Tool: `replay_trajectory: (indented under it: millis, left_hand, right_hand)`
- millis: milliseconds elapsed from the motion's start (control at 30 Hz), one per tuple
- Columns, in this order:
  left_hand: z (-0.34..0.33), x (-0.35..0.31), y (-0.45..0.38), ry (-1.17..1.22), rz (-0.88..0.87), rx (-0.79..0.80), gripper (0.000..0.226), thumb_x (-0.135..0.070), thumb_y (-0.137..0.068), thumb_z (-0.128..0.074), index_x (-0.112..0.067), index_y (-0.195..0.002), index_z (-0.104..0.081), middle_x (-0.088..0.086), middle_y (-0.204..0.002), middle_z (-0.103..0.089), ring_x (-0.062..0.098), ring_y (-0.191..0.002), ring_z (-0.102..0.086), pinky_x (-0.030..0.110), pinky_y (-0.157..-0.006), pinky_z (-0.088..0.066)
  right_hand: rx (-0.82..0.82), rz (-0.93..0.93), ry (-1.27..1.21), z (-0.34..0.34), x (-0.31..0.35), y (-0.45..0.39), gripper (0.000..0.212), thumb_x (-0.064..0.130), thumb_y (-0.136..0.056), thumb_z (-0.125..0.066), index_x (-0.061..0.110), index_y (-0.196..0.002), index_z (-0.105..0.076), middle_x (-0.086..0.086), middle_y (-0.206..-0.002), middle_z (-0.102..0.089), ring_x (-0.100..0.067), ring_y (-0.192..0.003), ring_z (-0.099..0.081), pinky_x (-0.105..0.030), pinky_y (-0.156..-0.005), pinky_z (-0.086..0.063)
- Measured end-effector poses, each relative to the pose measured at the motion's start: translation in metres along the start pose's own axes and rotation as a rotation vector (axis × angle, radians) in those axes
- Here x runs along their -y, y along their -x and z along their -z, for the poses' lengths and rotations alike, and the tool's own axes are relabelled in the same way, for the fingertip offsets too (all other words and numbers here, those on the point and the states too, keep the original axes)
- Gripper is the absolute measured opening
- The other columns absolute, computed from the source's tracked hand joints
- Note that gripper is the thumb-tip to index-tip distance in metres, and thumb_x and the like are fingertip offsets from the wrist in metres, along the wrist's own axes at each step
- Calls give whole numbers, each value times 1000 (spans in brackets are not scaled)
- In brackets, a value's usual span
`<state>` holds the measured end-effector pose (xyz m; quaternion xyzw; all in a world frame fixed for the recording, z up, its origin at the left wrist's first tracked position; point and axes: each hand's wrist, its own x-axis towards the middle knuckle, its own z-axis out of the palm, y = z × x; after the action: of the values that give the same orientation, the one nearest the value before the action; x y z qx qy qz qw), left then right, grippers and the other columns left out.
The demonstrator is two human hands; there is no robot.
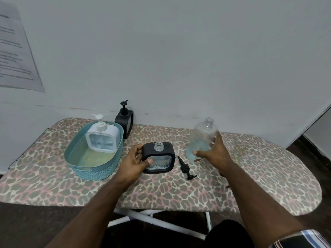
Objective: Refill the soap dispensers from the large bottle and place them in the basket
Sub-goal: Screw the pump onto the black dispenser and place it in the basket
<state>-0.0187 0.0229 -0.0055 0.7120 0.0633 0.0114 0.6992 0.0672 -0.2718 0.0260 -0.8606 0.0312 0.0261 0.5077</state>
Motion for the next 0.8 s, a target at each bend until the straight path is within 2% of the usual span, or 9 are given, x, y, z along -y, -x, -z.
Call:
replay_trajectory:
  millis: [67,167,233,267,367,467,567,633,800]
  left_hand:
    - [-1,2,0,-21,-7,-2,55,3,-91,-71,-10,-140,-49,-2,-129,-63,21,-124,-64,36,-104,-54]
    - [-3,5,2,-28,-20,-4,54,7,-91,-70,-7,-138,-49,-3,-126,-62,19,-122,-64,24,-96,-56]
    - [-5,4,4,-28,-20,1,51,8,-91,-69,-9,-136,-49,-6,-123,-61,10,-115,-63,14,-87,-55]
    - [-6,4,5,-25,-19,2,51,8,-92,-68,-11,-135,-49,-7,-122,-60,6,-112,-62,12,-85,-55]
    - [-7,5,5,-12,-14,8,51,9,-92,-67,-13,-133,-48,-7,-122,-60,7,-112,-62,14,-85,-56]
    - [-5,7,6,-6,0,29,51,8,-92,-68,-17,-132,-48,-7,-124,-61,14,-118,-63,20,-88,-57]
    - [-4,8,7,-15,1,56,53,7,-91,-70,-19,-131,-48,-6,-127,-62,14,-123,-62,24,-94,-54]
    - [-4,9,8,-14,0,67,53,7,-91,-70,-20,-131,-49,-6,-129,-62,12,-124,-62,24,-98,-53]
    - [-2,8,10,-14,-3,82,51,6,-91,-70,-27,-124,-51,-7,-129,-62,10,-124,-61,30,-106,-50]
  right_hand:
    - [-44,-107,-20,1,-9,9,116,11,-63,-94,20,-155,-25,2,-137,-50,-23,-121,-55,-50,-101,-53]
    - [-189,-141,88,-8,-19,36,46,17,-79,-80,15,-120,-59,-1,-107,-67,-24,-93,-67,-49,-87,-58]
    - [-141,-98,116,-21,-25,52,13,19,-85,-72,19,-96,-65,1,-88,-68,-24,-80,-68,-49,-79,-60]
    - [-82,-80,129,-28,-26,57,12,24,-85,-72,19,-95,-66,3,-88,-68,-21,-80,-67,-47,-78,-60]
    - [31,-6,325,-48,-24,62,47,57,-79,-69,20,-108,-69,3,-100,-69,-16,-92,-64,-40,-83,-56]
    - [31,44,539,-60,-24,56,54,73,-72,-56,26,-94,-70,6,-95,-63,-18,-92,-59,-41,-79,-54]
    - [24,31,629,-67,-23,55,50,68,-76,-57,29,-103,-71,5,-105,-62,-20,-102,-57,-43,-84,-53]
    - [-10,15,589,-67,-21,57,39,57,-79,-62,27,-102,-71,5,-101,-64,-21,-99,-59,-43,-84,-53]
    - [-91,50,310,-55,-3,66,19,37,-85,-71,28,-100,-66,11,-88,-66,-9,-78,-62,-28,-65,-48]
